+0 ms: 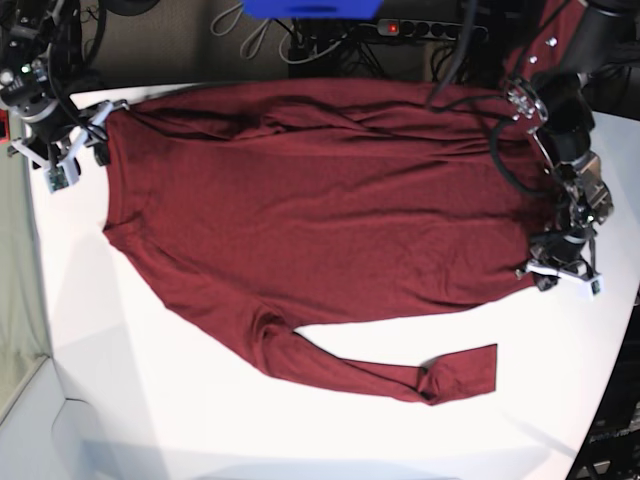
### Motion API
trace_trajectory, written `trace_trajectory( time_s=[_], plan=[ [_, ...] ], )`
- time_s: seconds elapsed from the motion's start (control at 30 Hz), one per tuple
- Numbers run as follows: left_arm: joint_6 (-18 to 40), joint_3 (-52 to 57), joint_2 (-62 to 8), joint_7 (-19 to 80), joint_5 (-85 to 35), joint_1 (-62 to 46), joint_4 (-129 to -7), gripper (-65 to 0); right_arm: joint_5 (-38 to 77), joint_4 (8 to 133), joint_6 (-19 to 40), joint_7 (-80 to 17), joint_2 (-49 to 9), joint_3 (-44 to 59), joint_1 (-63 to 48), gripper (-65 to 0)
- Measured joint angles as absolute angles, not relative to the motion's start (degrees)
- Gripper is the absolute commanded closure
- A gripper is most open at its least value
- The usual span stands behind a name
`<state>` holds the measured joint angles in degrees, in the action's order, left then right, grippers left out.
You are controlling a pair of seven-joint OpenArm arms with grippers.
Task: Layout the t-shirt on the table in an organized manner, then fold the t-shirt properly
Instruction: 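Release the corner with the left gripper and grasp the shirt side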
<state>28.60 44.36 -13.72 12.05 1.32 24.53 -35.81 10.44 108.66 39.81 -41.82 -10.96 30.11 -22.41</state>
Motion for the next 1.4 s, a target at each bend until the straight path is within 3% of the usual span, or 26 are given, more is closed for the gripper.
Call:
trace_trajectory(
  time_s=[0.3,0.43,0.73,0.9,0.97,1.07,1.2,1.4],
  plan=[
    [28.9,43.9,-6.2,12.7,-4.3,13.6,-67.8,-0.4,10.5,108.6,39.8,-41.7,-10.9,30.1,-22.4,-29.8],
    [29.3,38.0,-2.5,12.2,-4.5,6.3,-79.0,-0.4,10.5,108.6,39.8,-41.8,-10.8,30.1,-22.4,-29.8],
    [29.2,21.5,-2.8,12.3,-3.9,-9.0,-87.5,-0.9,10.5,108.6,39.8,-41.8,-10.5,30.0,-22.3,-29.8],
    [29.3,15.7,-7.0,12.4,-3.9,-12.2,-87.8,-1.2,10.4,108.6,39.8,-41.8,-10.6,30.0,-22.3,-29.8],
    [29.2,12.8,-9.9,12.4,-3.9,-12.8,-87.9,-3.7,10.4,108.6,39.8,-41.8,-10.6,30.0,-22.3,-29.8],
    [29.2,10.5,-12.1,12.2,-3.9,-14.3,-87.9,-12.4,10.5,108.6,39.8,-41.8,-10.6,30.0,-22.3,-29.8],
    [29.2,10.5,-12.1,12.4,-3.9,-16.1,-88.1,-22.3,10.5,108.6,39.8,-41.8,-10.6,30.0,-22.3,-29.8],
    [29.2,10.5,-12.1,12.2,-3.9,-16.1,-88.2,-31.4,10.5,108.6,39.8,-41.8,-10.6,30.0,-22.3,-29.8]
  ],
)
